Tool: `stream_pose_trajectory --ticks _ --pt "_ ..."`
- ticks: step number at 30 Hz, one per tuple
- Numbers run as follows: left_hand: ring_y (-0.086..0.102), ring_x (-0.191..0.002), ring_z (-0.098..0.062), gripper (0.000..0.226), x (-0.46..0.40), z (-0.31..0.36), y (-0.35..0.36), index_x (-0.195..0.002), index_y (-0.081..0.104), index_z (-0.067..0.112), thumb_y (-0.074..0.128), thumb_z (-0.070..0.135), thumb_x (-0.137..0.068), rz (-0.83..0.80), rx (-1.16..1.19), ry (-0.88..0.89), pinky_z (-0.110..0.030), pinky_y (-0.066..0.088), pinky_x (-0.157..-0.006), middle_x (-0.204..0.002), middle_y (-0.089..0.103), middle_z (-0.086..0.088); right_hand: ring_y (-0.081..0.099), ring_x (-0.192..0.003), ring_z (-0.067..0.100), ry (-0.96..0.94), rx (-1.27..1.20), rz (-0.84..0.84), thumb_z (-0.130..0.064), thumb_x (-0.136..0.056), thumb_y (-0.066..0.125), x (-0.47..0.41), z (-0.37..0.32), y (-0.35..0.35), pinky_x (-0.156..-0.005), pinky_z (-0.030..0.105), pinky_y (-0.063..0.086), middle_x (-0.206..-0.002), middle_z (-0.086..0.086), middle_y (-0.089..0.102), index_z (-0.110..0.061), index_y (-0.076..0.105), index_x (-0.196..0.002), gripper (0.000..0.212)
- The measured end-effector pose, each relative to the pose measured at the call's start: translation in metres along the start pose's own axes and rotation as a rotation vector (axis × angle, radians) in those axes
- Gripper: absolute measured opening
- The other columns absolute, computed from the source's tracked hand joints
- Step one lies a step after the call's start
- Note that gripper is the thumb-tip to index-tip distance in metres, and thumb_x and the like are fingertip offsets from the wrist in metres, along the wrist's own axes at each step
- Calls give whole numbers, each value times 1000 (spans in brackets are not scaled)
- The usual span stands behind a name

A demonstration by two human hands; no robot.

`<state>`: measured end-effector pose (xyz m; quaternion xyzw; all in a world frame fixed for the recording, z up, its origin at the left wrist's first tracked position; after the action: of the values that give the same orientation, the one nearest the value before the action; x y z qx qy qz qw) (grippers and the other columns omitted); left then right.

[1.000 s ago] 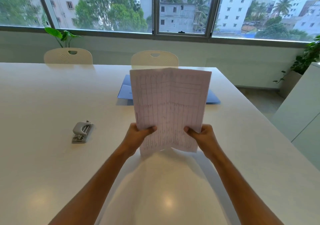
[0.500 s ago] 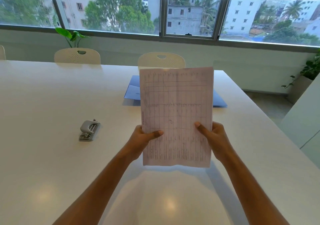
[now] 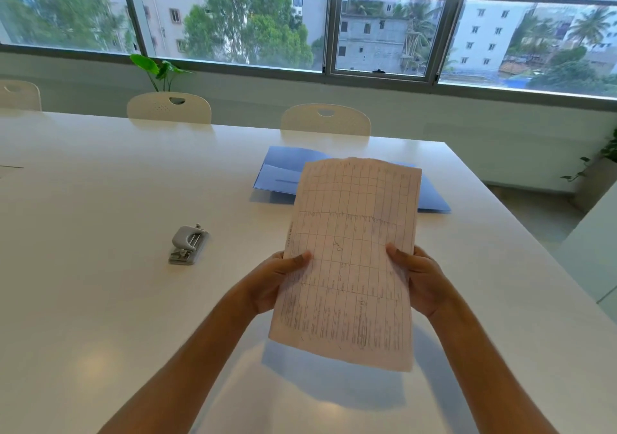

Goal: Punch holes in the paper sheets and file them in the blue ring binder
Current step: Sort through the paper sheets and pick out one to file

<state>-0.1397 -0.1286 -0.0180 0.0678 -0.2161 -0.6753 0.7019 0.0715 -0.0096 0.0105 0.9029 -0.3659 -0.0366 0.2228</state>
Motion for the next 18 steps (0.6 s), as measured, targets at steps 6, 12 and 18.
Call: stream_pose_trajectory --ticks 6,12,18 --pt "70 -89 -32 43 10 -3 -16 -114 61 3 70 27 -79 142 -79 -89 -47 59 -76 -100 71 -16 68 -99 38 110 205 75 -1 -86 58 -11 22 -11 -76 46 58 -113 23 68 0 57 -121 36" --pt "71 -88 -30 19 12 -6 -21 -108 64 10 60 18 -91 230 -176 -142 -46 58 -76 -95 73 -10 71 -93 33 157 348 156 2 -89 56 -21 36 -7 -78 46 58 -109 20 69 -3 56 -115 27" --pt "71 -89 -29 24 12 -5 -40 -110 65 3 63 14 -88 315 -149 -186 -42 58 -72 -99 73 -14 73 -88 33 136 307 181 3 -89 55 -28 40 1 -70 44 59 -105 19 71 -5 56 -114 26"
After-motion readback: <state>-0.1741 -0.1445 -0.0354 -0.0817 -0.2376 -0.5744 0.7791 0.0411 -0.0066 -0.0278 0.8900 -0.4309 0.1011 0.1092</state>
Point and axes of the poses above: each hand's wrist, its own x-axis away from the middle knuckle, its own y-axis out of the palm, z = x × y, the point moved 3 cm from there along -x, towards the middle knuckle
